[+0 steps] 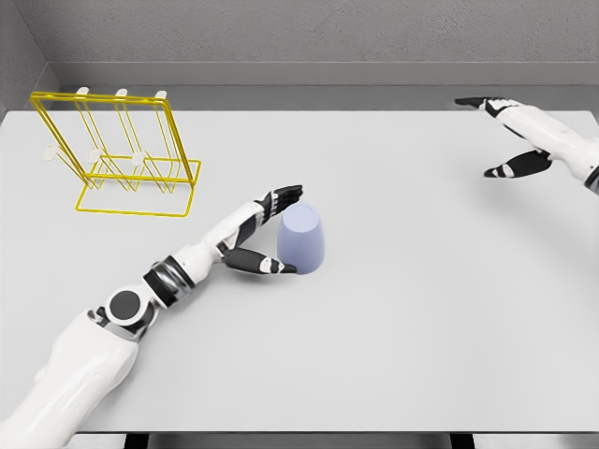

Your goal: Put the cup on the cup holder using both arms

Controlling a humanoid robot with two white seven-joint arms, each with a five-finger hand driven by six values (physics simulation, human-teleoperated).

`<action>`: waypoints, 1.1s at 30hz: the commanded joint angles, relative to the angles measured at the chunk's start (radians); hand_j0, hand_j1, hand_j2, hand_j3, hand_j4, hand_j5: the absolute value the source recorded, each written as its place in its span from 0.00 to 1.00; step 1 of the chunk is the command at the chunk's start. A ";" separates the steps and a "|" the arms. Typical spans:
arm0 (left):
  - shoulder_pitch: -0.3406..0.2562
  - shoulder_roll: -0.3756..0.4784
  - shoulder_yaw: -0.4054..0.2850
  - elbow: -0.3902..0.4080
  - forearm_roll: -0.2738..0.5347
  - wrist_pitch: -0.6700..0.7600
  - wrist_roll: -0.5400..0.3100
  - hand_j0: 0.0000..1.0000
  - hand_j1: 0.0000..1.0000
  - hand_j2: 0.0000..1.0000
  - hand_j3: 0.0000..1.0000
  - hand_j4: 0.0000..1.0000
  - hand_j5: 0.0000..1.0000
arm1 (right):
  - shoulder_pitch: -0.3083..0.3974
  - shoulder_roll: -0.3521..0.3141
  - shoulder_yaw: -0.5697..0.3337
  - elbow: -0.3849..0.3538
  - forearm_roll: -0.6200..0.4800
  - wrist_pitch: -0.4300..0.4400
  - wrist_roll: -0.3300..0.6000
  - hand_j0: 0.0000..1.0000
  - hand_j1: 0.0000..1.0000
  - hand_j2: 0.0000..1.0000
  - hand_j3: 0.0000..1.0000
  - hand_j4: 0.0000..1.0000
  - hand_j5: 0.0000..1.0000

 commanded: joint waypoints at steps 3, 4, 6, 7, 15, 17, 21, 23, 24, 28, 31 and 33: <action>0.002 -0.004 0.001 0.004 -0.006 0.000 0.000 1.00 1.00 1.00 1.00 1.00 1.00 | 0.000 0.004 -0.001 0.014 0.003 0.001 -0.009 1.00 1.00 1.00 1.00 1.00 1.00; 0.002 -0.006 0.001 0.004 -0.006 0.002 0.000 1.00 1.00 1.00 1.00 1.00 1.00 | 0.000 0.006 0.000 0.013 0.003 0.001 -0.009 1.00 1.00 1.00 1.00 1.00 1.00; 0.002 -0.006 0.001 0.005 -0.007 0.002 0.000 1.00 1.00 1.00 1.00 1.00 1.00 | 0.002 0.006 -0.001 0.014 0.003 0.001 -0.009 1.00 1.00 1.00 1.00 1.00 1.00; 0.002 -0.004 0.001 0.010 -0.006 0.000 0.000 1.00 1.00 1.00 1.00 1.00 1.00 | 0.003 0.008 -0.001 0.014 0.003 0.001 -0.009 1.00 1.00 1.00 1.00 1.00 1.00; 0.000 -0.011 0.001 0.010 -0.006 0.000 0.000 1.00 1.00 1.00 1.00 1.00 1.00 | 0.008 0.009 -0.003 0.013 0.003 0.001 -0.009 1.00 1.00 1.00 1.00 1.00 1.00; 0.000 -0.017 -0.001 0.010 -0.012 0.000 0.000 1.00 1.00 1.00 1.00 1.00 1.00 | 0.008 0.009 -0.003 0.013 0.003 0.001 -0.009 1.00 1.00 1.00 1.00 1.00 1.00; -0.002 -0.024 -0.001 0.012 -0.013 0.000 0.000 1.00 1.00 1.00 1.00 1.00 1.00 | 0.008 0.009 -0.004 0.014 0.003 0.001 -0.009 1.00 1.00 1.00 1.00 1.00 1.00; -0.002 -0.029 -0.001 0.010 -0.013 0.000 0.000 1.00 1.00 1.00 1.00 1.00 1.00 | 0.008 0.009 -0.004 0.014 0.003 0.001 -0.009 1.00 1.00 1.00 1.00 1.00 1.00; -0.002 -0.029 -0.001 0.010 -0.013 0.002 0.000 1.00 1.00 1.00 1.00 1.00 1.00 | 0.008 0.008 -0.004 0.014 0.003 0.001 -0.009 1.00 1.00 1.00 1.00 1.00 1.00; -0.002 -0.038 -0.001 0.012 -0.013 0.002 0.000 1.00 1.00 1.00 1.00 1.00 1.00 | 0.009 0.008 -0.006 0.014 0.003 0.001 -0.009 1.00 1.00 1.00 1.00 1.00 1.00; -0.002 -0.044 -0.001 0.012 -0.015 0.002 0.000 1.00 1.00 1.00 1.00 1.00 1.00 | 0.008 0.009 -0.004 0.014 0.003 0.001 -0.005 1.00 1.00 1.00 1.00 1.00 1.00; -0.002 -0.044 -0.001 0.012 -0.015 0.002 0.000 1.00 1.00 1.00 1.00 1.00 1.00 | 0.008 0.008 -0.004 0.014 0.003 0.001 -0.005 1.00 1.00 1.00 1.00 1.00 1.00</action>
